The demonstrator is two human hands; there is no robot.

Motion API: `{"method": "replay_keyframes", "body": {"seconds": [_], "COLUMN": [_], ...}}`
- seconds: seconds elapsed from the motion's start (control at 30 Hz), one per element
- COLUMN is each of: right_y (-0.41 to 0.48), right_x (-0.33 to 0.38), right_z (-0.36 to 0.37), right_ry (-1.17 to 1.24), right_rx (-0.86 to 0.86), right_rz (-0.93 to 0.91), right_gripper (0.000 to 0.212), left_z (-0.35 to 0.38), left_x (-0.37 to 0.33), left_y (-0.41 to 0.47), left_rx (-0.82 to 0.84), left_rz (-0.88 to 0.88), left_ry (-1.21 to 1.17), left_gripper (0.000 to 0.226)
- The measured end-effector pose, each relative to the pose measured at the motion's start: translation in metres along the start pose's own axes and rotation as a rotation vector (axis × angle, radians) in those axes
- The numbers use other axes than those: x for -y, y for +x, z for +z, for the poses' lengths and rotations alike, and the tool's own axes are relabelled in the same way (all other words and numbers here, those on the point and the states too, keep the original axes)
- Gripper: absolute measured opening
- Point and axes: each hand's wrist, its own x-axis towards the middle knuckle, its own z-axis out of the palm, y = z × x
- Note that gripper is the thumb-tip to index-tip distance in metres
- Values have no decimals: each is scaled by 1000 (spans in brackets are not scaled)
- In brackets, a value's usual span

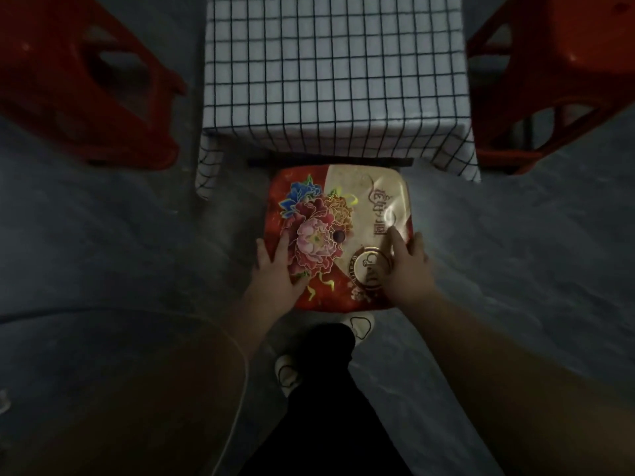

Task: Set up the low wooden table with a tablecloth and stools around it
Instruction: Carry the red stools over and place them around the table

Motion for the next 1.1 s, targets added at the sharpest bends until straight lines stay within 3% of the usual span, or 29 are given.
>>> {"method": "replay_keyframes", "body": {"seconds": [0.1, 0.33, 1.1], "right_y": [-1, -10, -171], "right_x": [-6, -9, -70], "right_z": [15, 23, 95], "right_ry": [111, 131, 50], "right_rx": [-2, -57, 85], "right_rz": [21, -37, -19], "right_gripper": [88, 94, 96], "left_z": [13, 19, 113], "left_x": [9, 9, 94], "left_y": [1, -2, -149], "left_rx": [-39, -66, -20], "left_rz": [17, 3, -65], "left_ry": [-106, -83, -122], "left_gripper": [104, 102, 105]}}
